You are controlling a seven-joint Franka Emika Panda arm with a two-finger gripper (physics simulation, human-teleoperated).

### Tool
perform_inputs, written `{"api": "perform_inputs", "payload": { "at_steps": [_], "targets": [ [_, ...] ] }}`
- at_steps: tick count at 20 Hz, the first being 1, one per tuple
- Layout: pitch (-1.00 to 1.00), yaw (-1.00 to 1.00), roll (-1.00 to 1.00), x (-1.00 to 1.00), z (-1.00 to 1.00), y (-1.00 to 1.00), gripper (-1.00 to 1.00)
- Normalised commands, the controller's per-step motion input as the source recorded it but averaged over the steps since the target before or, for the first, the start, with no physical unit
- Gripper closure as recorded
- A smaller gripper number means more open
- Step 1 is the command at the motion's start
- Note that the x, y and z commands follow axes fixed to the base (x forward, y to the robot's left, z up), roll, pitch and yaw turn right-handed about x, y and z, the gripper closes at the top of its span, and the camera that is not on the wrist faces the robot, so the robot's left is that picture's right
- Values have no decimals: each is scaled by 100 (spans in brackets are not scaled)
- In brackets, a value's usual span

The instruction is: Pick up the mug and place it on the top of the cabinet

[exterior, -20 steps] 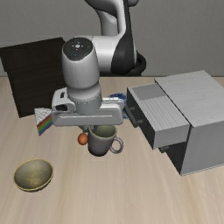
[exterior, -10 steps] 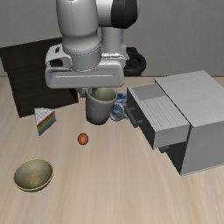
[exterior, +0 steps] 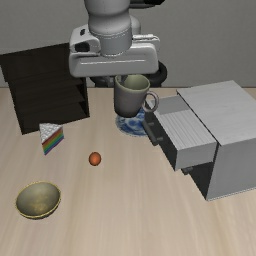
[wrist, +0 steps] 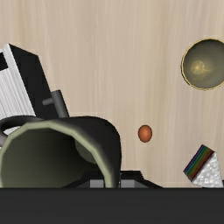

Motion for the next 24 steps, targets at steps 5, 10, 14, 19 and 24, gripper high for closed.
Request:
{"api": "perform_inputs", "payload": {
  "at_steps": [5, 10, 14, 19, 24],
  "targets": [
    [0, 0, 0, 0, 0, 100, 100],
    [0, 0, 0, 0, 0, 100, 100],
    [0, 0, 0, 0, 0, 100, 100],
    [0, 0, 0, 0, 0, 100, 100],
    [0, 0, 0, 0, 0, 40, -100]
  ]
}}
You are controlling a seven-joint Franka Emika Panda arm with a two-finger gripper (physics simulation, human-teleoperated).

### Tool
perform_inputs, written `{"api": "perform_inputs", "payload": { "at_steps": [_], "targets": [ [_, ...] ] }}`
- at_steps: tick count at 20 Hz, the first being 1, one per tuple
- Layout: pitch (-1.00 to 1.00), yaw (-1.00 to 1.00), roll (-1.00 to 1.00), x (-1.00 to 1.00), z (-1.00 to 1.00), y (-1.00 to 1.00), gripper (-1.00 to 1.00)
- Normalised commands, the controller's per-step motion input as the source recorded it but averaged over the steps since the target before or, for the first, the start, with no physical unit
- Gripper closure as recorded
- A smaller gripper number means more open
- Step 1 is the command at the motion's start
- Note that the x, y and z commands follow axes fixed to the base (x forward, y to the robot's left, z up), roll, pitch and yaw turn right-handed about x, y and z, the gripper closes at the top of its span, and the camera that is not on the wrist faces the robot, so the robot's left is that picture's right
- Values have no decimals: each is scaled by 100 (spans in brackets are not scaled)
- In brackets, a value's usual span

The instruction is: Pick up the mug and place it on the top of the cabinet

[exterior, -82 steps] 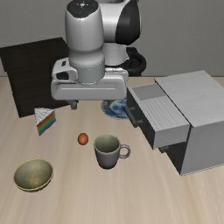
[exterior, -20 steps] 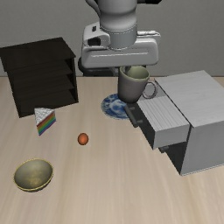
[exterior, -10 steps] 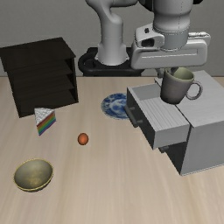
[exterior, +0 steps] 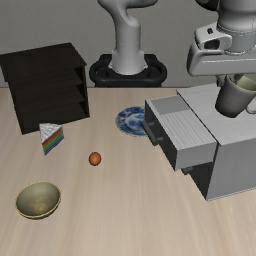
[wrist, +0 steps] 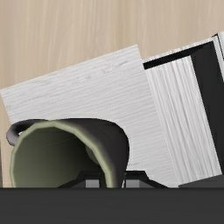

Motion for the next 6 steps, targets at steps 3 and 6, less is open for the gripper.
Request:
{"api": "perform_inputs", "payload": {
  "at_steps": [3, 6],
  "targets": [
    [0, 0, 0, 0, 0, 0, -100],
    [0, 0, 0, 0, 0, 0, -100]
  ]
}}
